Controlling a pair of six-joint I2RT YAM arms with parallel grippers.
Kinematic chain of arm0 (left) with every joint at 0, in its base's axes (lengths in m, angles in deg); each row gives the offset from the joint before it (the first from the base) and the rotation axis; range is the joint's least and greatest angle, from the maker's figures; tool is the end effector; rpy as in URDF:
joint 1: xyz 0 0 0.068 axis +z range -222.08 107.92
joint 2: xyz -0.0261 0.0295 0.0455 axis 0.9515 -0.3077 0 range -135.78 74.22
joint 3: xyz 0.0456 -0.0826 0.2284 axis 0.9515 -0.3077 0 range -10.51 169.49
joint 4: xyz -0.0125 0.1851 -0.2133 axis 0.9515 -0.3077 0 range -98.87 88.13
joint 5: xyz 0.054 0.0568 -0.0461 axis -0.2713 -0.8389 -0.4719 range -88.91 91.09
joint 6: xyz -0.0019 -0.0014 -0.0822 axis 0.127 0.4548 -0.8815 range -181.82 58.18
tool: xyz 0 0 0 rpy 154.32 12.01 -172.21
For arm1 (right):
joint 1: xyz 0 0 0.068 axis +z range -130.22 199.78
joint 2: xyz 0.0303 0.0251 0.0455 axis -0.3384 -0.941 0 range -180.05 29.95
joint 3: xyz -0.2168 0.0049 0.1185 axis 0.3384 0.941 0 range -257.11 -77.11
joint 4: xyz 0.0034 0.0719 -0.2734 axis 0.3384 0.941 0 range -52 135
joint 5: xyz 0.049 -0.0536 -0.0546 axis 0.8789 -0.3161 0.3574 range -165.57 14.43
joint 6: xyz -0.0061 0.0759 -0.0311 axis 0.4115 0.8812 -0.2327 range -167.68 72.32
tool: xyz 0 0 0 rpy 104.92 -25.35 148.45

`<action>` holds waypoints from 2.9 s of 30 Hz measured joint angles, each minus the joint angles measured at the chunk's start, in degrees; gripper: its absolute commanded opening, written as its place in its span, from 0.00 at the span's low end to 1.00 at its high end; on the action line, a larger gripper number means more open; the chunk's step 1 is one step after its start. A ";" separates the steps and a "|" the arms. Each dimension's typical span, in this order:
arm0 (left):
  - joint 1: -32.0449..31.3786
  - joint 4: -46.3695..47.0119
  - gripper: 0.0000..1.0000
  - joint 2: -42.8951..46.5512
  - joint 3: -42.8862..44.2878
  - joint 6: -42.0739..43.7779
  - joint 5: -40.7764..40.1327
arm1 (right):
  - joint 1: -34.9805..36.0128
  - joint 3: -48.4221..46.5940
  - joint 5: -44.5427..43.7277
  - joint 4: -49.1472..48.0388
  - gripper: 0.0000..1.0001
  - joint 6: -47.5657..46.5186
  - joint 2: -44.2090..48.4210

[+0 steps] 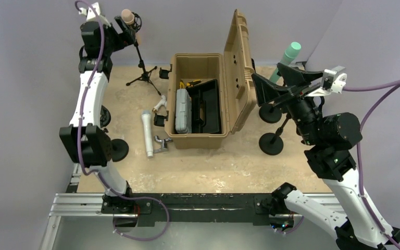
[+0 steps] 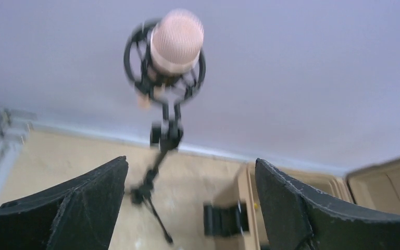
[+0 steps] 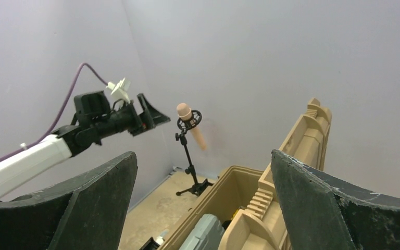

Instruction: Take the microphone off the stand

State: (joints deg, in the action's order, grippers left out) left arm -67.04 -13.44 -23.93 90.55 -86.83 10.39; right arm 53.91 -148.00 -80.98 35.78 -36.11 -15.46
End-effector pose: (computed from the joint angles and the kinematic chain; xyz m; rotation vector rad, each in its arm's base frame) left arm 0.4600 0.0290 0.4002 -0.3322 1.7041 -0.3968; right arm 0.1674 0.1054 0.5194 -0.1320 1.1049 0.6646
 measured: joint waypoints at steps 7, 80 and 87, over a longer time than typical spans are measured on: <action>-1.09 8.59 0.82 -12.74 14.91 4.07 -5.64 | 0.00 -0.15 -0.72 3.39 0.99 -0.74 0.15; -7.02 -12.02 0.00 24.30 -15.39 7.17 -9.16 | 0.00 6.95 -0.63 -2.16 0.99 0.35 3.15; -7.10 -28.63 0.00 22.34 -19.52 3.61 -6.45 | 0.00 6.95 -0.70 -2.69 0.99 0.28 5.40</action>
State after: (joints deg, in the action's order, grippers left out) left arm -74.15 -42.08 -1.59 71.03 -83.23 3.94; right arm 53.91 -141.05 -81.68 33.09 -35.82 -10.06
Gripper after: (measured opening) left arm 0.467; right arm 0.984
